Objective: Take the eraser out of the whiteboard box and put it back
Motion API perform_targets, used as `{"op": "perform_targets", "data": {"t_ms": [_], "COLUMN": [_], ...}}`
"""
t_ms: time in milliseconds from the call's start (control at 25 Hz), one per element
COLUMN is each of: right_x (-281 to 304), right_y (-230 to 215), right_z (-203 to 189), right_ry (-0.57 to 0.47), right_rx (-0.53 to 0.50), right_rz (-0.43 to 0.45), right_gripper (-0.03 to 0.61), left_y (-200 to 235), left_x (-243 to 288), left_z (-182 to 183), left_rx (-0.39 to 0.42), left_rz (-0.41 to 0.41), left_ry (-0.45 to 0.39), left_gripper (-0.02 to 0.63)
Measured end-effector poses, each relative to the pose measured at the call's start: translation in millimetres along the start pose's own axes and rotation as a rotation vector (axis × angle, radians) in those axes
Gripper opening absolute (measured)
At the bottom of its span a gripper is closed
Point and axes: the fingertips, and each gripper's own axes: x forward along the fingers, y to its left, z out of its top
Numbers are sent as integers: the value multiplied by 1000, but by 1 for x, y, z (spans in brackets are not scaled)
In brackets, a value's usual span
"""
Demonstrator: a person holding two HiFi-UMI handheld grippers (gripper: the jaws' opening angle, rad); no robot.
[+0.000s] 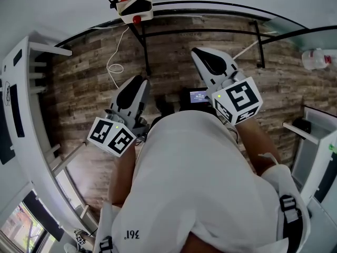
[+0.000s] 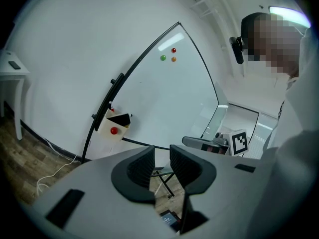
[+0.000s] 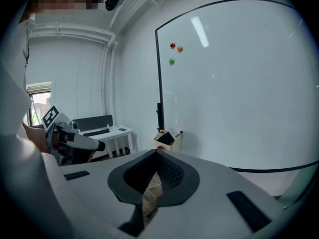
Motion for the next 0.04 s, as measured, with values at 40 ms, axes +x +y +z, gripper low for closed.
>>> {"op": "perform_targets", "data": {"t_ms": [40], "right_x": [1], "right_y": [1], "right_z": [-1], "right_ry": [3], "right_rx": [1], "right_rz": [-1], "right_gripper": [25], "left_y": [0], "left_x": [0], "left_z": [-2], "left_rx": [0], "left_rz": [-3], "left_ry": [5], "left_gripper": [101]}}
